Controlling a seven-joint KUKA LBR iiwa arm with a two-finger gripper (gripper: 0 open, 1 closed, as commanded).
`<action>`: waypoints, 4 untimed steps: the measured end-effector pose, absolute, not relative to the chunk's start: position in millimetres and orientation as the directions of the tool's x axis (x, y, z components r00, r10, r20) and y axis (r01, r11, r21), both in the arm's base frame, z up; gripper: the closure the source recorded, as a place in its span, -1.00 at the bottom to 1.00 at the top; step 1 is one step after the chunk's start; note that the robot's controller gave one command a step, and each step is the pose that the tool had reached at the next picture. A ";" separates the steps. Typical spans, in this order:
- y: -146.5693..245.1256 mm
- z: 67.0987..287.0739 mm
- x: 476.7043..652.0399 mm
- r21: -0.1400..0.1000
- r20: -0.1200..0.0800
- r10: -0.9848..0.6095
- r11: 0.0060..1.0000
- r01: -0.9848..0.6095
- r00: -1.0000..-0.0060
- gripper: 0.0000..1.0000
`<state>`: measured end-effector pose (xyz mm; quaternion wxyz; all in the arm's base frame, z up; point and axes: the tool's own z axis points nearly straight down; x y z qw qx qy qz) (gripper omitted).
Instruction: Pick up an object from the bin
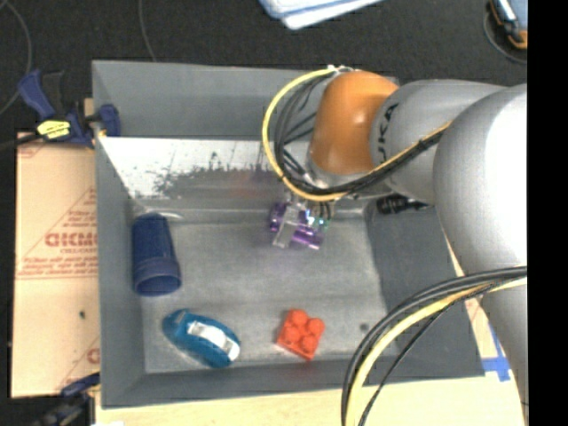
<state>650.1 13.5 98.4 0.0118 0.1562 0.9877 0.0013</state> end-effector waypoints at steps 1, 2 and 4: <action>10.7 162.9 636.8 0.005 -0.015 0.311 0.950 0.311 -0.950 1.00; -27.0 70.5 643.4 0.009 -0.026 0.387 0.922 0.387 -0.922 1.00; 27.9 84.2 620.6 0.010 -0.026 0.402 0.916 0.402 -0.915 1.00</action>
Offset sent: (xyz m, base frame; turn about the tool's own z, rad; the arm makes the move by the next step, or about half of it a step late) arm -0.0077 -0.0397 -0.0284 0.0879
